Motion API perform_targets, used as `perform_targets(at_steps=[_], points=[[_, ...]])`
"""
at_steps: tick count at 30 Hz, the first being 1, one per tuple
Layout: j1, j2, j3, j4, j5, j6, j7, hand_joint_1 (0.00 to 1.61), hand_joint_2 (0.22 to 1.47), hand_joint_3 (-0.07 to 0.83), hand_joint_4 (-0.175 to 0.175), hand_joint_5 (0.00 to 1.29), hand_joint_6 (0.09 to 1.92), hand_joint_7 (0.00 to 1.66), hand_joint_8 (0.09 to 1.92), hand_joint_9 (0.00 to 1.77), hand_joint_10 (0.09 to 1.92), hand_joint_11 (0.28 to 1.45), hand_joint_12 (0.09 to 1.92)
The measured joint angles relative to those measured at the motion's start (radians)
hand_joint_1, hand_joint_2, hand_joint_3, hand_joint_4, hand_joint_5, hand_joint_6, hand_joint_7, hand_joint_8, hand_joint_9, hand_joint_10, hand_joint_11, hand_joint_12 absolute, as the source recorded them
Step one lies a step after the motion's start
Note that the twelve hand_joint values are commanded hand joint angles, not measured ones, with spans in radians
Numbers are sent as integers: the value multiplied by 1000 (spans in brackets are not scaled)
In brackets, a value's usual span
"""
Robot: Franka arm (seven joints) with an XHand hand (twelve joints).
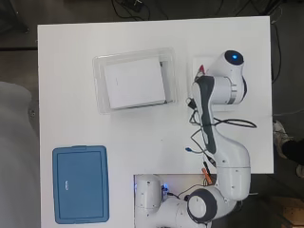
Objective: Teleoperate dual arm-hand system to remove items from a box
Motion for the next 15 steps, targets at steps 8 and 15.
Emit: perform_targets(at_steps=[8,15], points=[[-17,-1,-24,-8,-5,11,-5,964,1184,-2,175,840,1205,1037,1530,1188,1629,687,1541],[2,1,-41,37,-17,13,-16,972,1173,-1,175,859,1176,1056,1513,1207,1635,696,1552]])
